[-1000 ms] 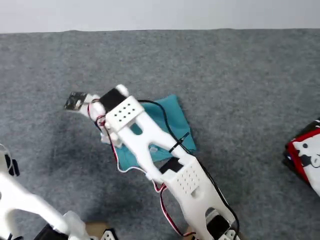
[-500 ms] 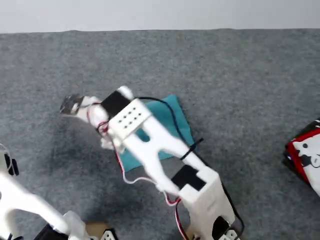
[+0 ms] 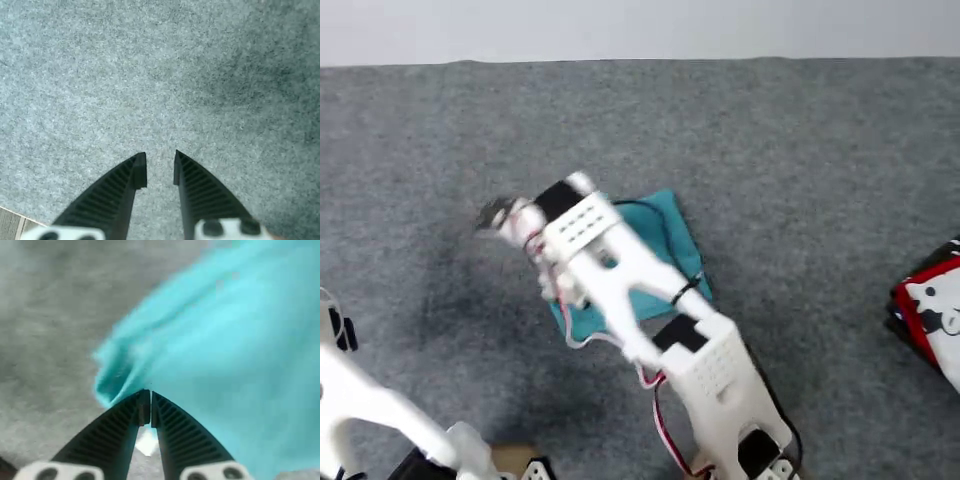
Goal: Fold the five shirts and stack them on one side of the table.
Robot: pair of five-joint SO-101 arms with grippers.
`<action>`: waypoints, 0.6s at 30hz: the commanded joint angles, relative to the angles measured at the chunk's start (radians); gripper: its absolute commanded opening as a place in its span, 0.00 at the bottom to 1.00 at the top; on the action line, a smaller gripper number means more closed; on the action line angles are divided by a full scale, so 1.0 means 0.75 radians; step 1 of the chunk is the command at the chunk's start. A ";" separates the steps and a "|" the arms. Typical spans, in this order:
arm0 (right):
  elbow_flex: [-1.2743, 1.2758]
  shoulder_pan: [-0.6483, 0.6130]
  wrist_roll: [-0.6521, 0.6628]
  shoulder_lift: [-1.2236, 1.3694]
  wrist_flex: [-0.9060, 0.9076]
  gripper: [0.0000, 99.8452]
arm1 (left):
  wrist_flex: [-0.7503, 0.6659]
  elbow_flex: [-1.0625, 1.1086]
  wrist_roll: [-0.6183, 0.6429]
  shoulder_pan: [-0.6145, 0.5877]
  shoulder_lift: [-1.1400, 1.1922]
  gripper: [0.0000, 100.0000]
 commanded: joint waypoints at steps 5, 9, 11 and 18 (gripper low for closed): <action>0.115 -0.183 0.012 -0.148 0.052 0.01 | -0.016 -0.003 0.002 0.012 -0.041 0.10; 0.125 -0.099 0.012 -0.226 0.052 0.01 | -0.018 -0.007 0.002 0.012 -0.041 0.10; 0.125 -0.011 0.014 -0.283 0.050 0.01 | -0.020 -0.009 0.002 0.012 -0.041 0.10; 0.141 0.191 0.008 -0.337 0.046 0.01 | -0.023 -0.003 0.002 0.020 -0.035 0.10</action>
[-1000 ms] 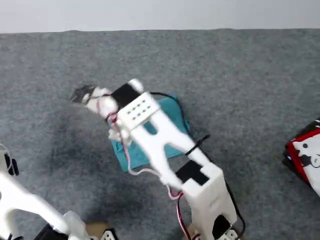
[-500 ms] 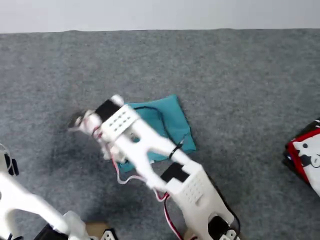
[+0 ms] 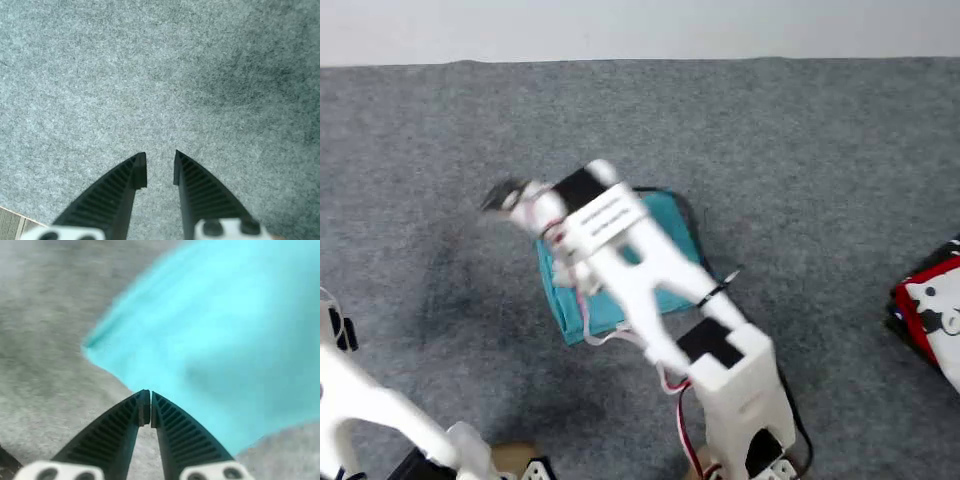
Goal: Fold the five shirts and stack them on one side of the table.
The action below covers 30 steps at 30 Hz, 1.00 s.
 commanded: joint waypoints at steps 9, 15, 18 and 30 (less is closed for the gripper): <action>0.057 -0.197 0.000 0.089 0.036 0.01 | -0.018 -0.007 0.133 0.141 -0.041 0.10; 0.049 -0.216 0.006 0.281 -0.052 0.01 | -0.016 -0.005 0.133 0.162 -0.041 0.10; -0.023 -0.214 0.006 0.255 -0.032 0.01 | -0.018 -0.005 0.133 0.162 -0.035 0.10; -0.145 0.232 -0.241 -0.283 0.054 0.01 | -0.012 0.064 0.129 0.155 -0.043 0.10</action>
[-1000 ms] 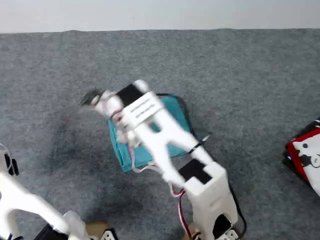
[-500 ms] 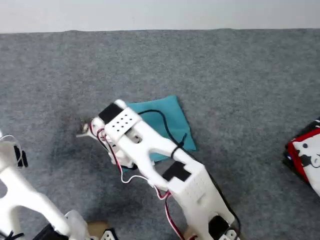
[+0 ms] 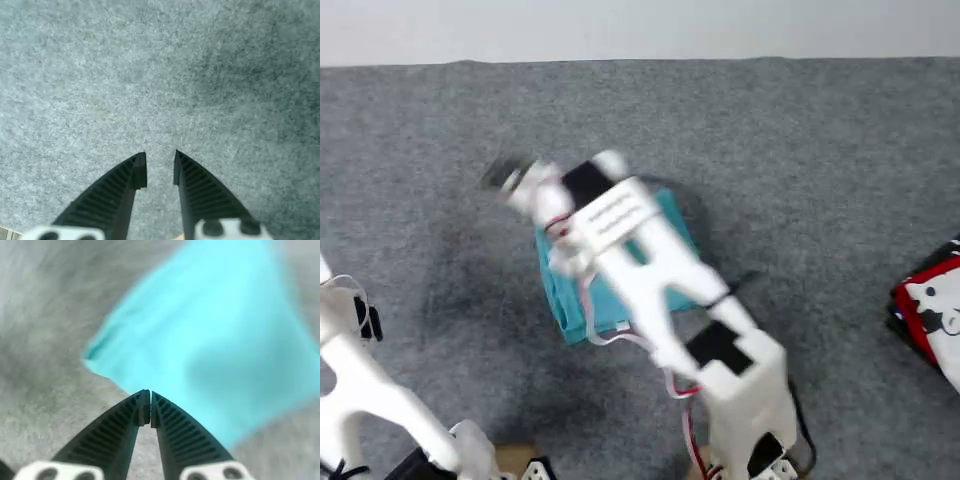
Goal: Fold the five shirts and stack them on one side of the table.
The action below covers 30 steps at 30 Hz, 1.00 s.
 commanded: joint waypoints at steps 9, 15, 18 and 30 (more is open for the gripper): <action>-0.074 0.467 -0.248 0.032 0.050 0.07 | 0.119 -0.007 0.006 0.000 -0.043 0.10; -0.076 0.431 -0.350 0.169 0.036 0.24 | 0.119 -0.009 0.010 0.000 -0.043 0.10; -0.076 0.402 -0.383 0.265 0.017 0.25 | 0.119 -0.009 0.010 0.000 -0.043 0.10; -0.082 0.394 -0.397 0.576 -0.060 0.10 | 0.088 -0.009 0.010 0.002 -0.043 0.10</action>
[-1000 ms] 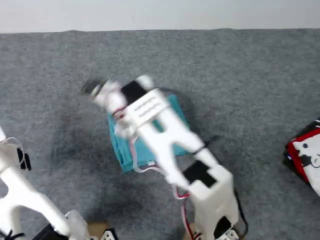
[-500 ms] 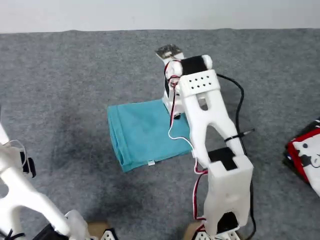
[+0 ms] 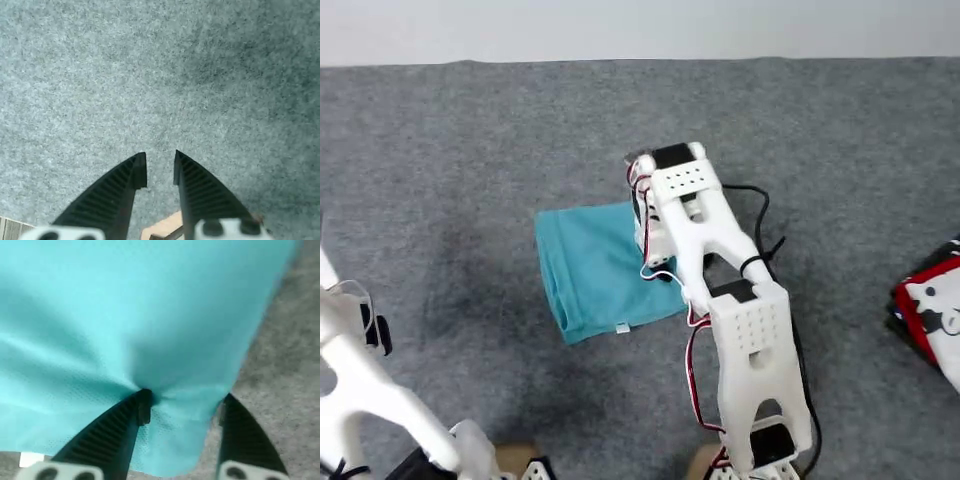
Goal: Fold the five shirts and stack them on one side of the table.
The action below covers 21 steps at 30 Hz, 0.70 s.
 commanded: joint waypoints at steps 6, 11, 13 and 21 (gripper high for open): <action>-0.080 0.040 0.123 0.001 0.013 0.01 | -0.037 -0.013 0.012 0.002 -0.043 0.10; -0.080 0.152 0.293 -0.030 -0.093 0.01 | -0.029 -0.013 0.012 0.000 -0.043 0.10; -0.080 0.191 0.442 -0.036 -0.183 0.01 | -0.027 -0.013 0.012 0.000 -0.043 0.10; -0.082 0.234 0.949 -0.048 -0.541 0.01 | -0.027 -0.005 0.012 0.000 -0.043 0.10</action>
